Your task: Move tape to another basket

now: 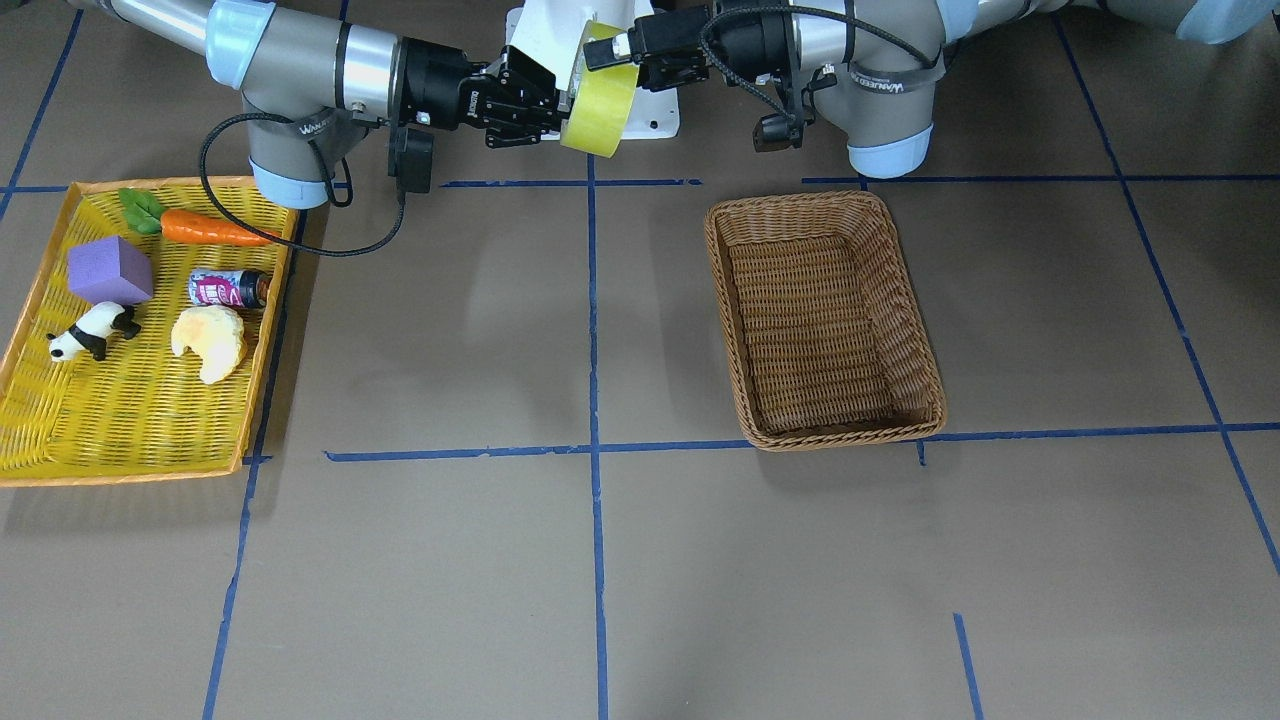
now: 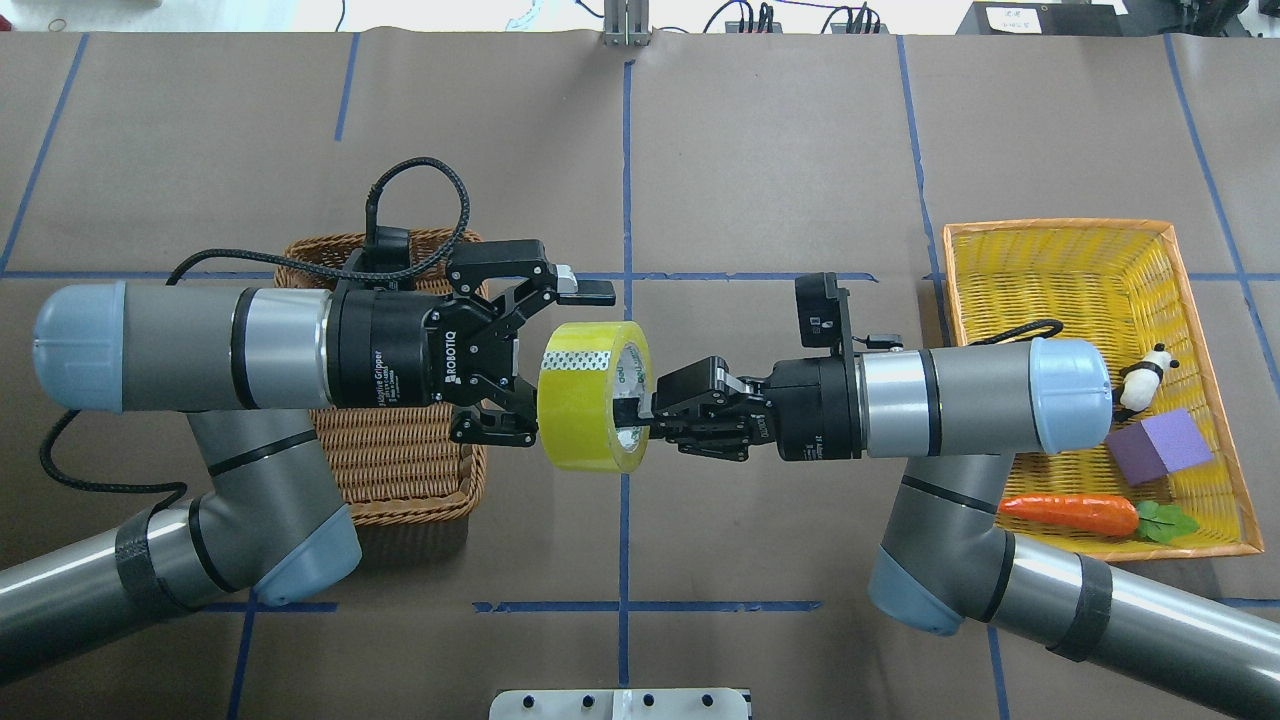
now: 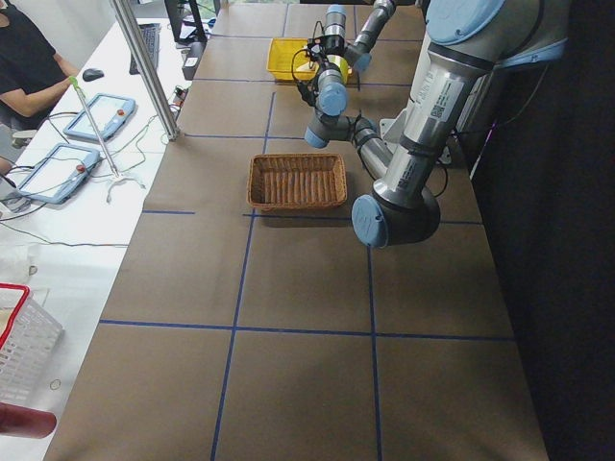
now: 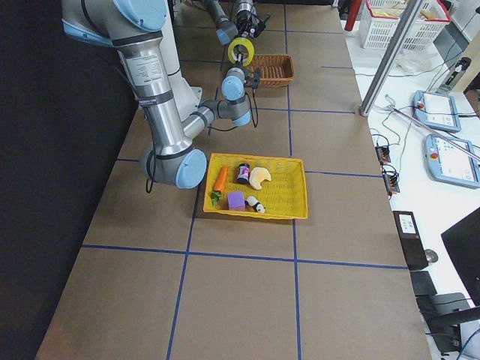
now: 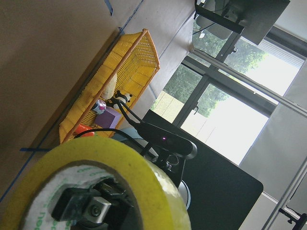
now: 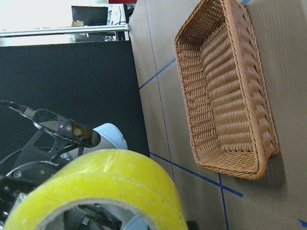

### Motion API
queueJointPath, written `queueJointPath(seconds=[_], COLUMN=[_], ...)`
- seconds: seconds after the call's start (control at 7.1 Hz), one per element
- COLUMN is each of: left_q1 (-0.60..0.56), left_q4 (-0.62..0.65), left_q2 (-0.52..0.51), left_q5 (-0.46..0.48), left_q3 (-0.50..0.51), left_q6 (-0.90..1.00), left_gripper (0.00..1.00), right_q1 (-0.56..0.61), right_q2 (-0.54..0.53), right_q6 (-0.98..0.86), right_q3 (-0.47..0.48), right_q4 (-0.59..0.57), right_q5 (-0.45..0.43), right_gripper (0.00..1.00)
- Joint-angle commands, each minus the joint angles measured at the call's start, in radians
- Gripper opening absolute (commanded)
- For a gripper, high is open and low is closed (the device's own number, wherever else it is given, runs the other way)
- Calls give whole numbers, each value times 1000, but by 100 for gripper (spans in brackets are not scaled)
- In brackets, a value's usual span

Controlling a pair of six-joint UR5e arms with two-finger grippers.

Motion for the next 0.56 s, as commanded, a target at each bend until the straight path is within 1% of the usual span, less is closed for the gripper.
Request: queueJointPath(seconds=[0.0,0.14,0.28,0.42], left_q1=[-1,0,-1,-1], left_q4=[3,2,2,2], left_q2=[-1,11,10,10], left_q5=[0,-3,-3,-3], left_q3=[0,1,1,1], left_q6=[-23,-66,-67,-67], left_gripper=[26,5,1,0], right_q1=[-4,-4,-4,-4], right_q2=[-1,0,0,2], right_q6=[-3,0,0,-1], right_q3=[1,3,3,6], right_q4=[1,1,1,1], right_q5=[-2,-3,-5,-6], right_gripper=[93,100,100,100])
